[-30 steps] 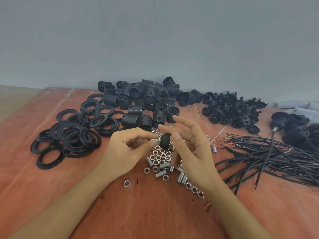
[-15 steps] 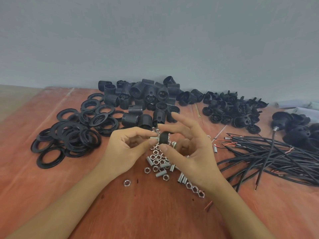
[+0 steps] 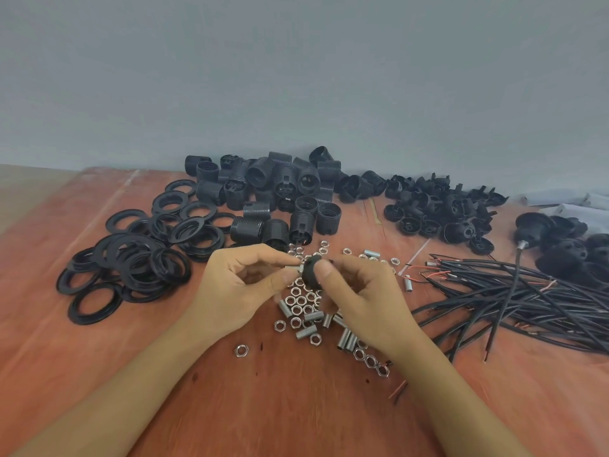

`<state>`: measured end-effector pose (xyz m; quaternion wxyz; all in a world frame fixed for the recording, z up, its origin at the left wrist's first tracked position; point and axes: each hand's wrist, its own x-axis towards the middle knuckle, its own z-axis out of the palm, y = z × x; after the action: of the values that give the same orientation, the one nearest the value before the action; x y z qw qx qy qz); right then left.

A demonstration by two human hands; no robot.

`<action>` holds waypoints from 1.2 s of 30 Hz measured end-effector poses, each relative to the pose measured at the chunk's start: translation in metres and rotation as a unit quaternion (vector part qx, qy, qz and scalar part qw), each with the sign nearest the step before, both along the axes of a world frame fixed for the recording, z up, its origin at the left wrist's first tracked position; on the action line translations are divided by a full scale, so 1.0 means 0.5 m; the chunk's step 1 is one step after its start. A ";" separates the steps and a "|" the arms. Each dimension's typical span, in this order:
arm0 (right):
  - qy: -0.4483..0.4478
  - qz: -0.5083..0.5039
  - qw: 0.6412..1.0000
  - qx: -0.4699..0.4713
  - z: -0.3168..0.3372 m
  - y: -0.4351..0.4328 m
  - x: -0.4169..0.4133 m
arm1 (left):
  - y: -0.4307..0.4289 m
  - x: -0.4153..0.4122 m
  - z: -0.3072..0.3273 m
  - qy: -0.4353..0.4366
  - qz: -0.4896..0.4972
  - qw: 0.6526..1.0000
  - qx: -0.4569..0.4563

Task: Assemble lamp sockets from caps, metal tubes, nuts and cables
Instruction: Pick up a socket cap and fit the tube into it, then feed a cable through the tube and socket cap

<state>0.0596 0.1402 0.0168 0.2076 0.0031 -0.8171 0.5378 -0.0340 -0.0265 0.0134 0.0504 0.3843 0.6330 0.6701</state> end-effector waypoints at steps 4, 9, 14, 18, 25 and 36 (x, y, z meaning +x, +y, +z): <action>-0.011 -0.062 0.998 -0.002 0.013 0.022 0.002 | 0.005 0.011 -0.001 0.020 -0.003 1.000 -0.003; -0.049 -0.291 0.937 0.185 0.038 0.125 0.022 | -0.004 -0.004 0.005 0.019 0.078 0.997 0.001; -0.278 -0.309 0.825 0.383 0.036 0.190 0.052 | -0.001 -0.003 -0.002 0.012 0.082 0.997 -0.006; -0.323 -0.313 0.813 0.370 0.037 0.205 0.059 | -0.003 -0.002 -0.005 0.020 0.083 0.996 -0.022; -0.203 -0.316 0.852 0.366 0.019 0.214 0.050 | 0.000 -0.001 -0.001 0.003 0.085 0.996 -0.010; 0.115 -0.200 0.924 0.304 0.018 0.128 0.021 | 0.001 0.004 0.002 -0.077 -0.056 0.995 -0.011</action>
<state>0.0703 0.2042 0.0258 0.3926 -0.0356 -0.8955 0.2067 -0.0319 -0.0260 0.0143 0.1411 0.3655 0.6123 0.6868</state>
